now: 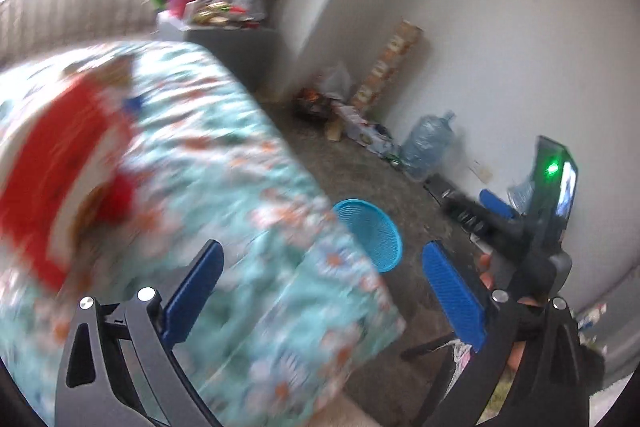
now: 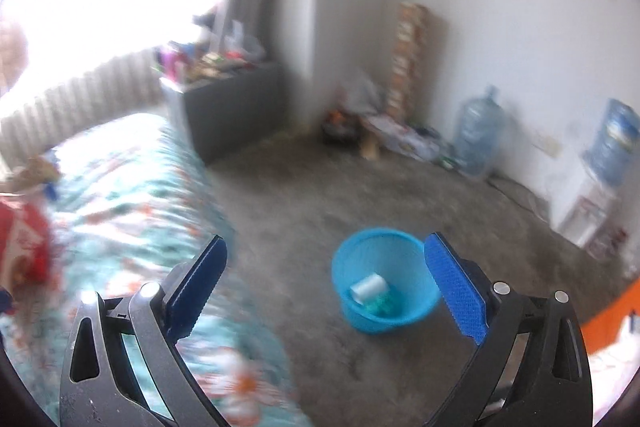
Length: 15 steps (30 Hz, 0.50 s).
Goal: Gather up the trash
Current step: 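Move both tools back over the quilt toward the remaining trash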
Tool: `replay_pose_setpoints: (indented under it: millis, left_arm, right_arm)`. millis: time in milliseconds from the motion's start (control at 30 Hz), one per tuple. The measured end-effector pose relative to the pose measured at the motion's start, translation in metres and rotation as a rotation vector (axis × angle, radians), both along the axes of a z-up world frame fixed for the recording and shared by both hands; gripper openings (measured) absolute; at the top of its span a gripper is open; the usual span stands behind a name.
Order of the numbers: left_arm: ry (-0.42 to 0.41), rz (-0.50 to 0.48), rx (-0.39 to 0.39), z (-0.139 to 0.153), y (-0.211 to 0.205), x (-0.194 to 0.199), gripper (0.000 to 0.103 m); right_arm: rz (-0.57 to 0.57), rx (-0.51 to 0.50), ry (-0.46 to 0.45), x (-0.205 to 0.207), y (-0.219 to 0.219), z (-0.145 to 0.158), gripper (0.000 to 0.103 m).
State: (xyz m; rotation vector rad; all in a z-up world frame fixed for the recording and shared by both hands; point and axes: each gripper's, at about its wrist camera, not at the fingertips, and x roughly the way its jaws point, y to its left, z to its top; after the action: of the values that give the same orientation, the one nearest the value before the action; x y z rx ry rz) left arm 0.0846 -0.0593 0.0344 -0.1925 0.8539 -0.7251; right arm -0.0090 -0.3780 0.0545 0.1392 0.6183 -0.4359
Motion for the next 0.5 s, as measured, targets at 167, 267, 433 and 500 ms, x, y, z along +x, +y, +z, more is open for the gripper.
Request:
replay_pose_setpoints:
  millis: [167, 267, 433, 500]
  left_arm:
    - [0.072, 0.170, -0.048, -0.012, 0.073, -0.015, 0.097]
    - [0.080, 0.254, -0.081, -0.015, 0.106, -0.018, 0.097]
    - [0.052, 0.369, -0.154, -0.018, 0.154, -0.023, 0.097]
    - [0.041, 0.404, -0.171, -0.018, 0.170, -0.023, 0.097]
  right_arm:
    - [0.153, 0.081, -0.092, 0.001, 0.028, 0.015, 0.095]
    - [0.200, 0.095, -0.087, 0.009, 0.042, 0.016, 0.095]
    - [0.294, 0.162, -0.098, 0.023, 0.070, 0.022, 0.095]
    - [0.331, 0.197, -0.101, 0.024, 0.084, 0.025, 0.095]
